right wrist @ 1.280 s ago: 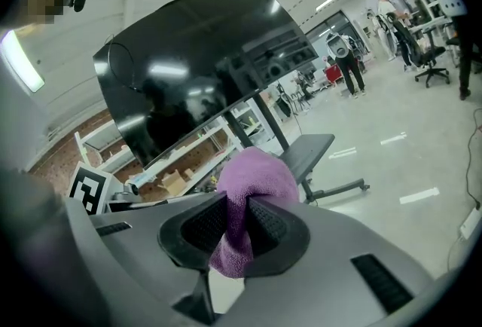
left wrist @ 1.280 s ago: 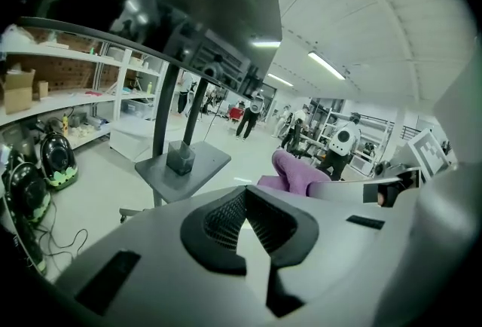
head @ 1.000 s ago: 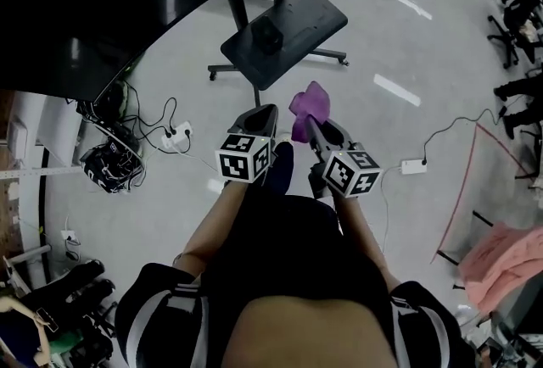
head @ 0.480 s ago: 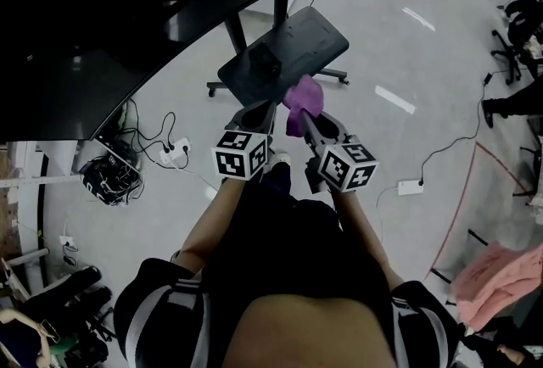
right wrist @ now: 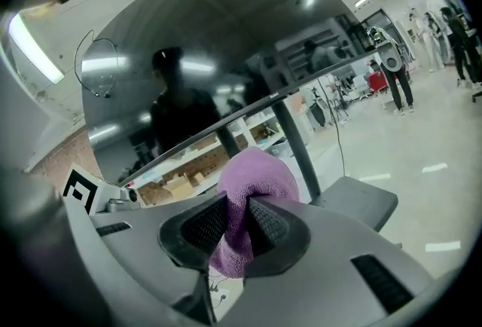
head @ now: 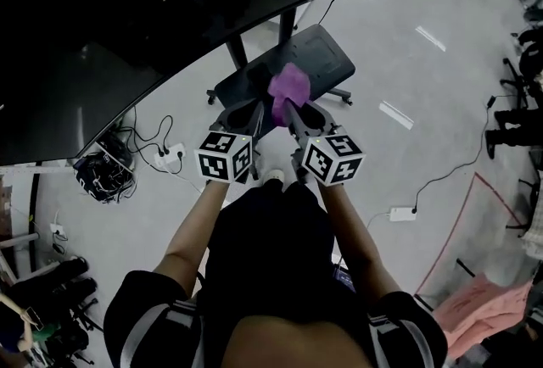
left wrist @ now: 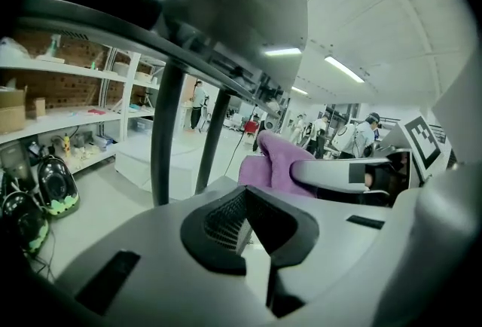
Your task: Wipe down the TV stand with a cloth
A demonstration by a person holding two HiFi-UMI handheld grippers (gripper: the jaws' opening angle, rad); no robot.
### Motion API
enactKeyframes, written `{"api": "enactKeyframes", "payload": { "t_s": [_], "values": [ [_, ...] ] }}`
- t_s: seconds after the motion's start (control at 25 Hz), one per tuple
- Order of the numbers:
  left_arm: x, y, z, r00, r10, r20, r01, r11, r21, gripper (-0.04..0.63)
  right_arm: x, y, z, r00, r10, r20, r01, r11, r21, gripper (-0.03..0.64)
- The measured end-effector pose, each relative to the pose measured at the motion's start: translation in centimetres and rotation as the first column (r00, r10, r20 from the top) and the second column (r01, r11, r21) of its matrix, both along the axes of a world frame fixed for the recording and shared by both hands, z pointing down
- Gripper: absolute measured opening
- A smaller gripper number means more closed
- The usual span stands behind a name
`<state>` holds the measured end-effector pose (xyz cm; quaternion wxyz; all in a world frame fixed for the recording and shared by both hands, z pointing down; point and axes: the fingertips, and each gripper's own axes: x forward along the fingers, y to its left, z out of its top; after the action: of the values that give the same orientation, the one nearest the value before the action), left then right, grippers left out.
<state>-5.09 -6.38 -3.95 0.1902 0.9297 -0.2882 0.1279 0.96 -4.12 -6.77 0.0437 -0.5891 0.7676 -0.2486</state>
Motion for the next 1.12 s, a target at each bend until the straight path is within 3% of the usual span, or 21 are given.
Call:
{"api": "enactKeyframes", "payload": {
  "t_s": [0.28, 0.6, 0.84, 1.12],
  "values": [
    [-0.3, -7.5, -0.5, 0.989, -0.15, 0.013, 0.149, 0.988, 0.037, 0.006, -0.2, -9.2, -0.4, 0.992, -0.123, -0.007, 0.123, 0.992, 0.041, 0.074],
    [-1.0, -12.3, 1.6, 0.975, -0.22, 0.022, 0.215, 0.967, 0.137, 0.006, -1.9, -15.5, 1.2, 0.982, -0.179, -0.054, 0.184, 0.977, 0.11, 0.074],
    [-2.5, -15.3, 0.3, 0.966, -0.257, -0.021, 0.257, 0.947, 0.194, 0.006, -2.8, -18.2, 0.6, 0.977, -0.205, -0.06, 0.212, 0.963, 0.166, 0.074],
    [-2.4, -18.2, -0.3, 0.954, -0.281, -0.101, 0.295, 0.942, 0.163, 0.006, -3.2, -21.1, -0.4, 0.968, -0.223, -0.112, 0.242, 0.95, 0.199, 0.074]
  ]
}}
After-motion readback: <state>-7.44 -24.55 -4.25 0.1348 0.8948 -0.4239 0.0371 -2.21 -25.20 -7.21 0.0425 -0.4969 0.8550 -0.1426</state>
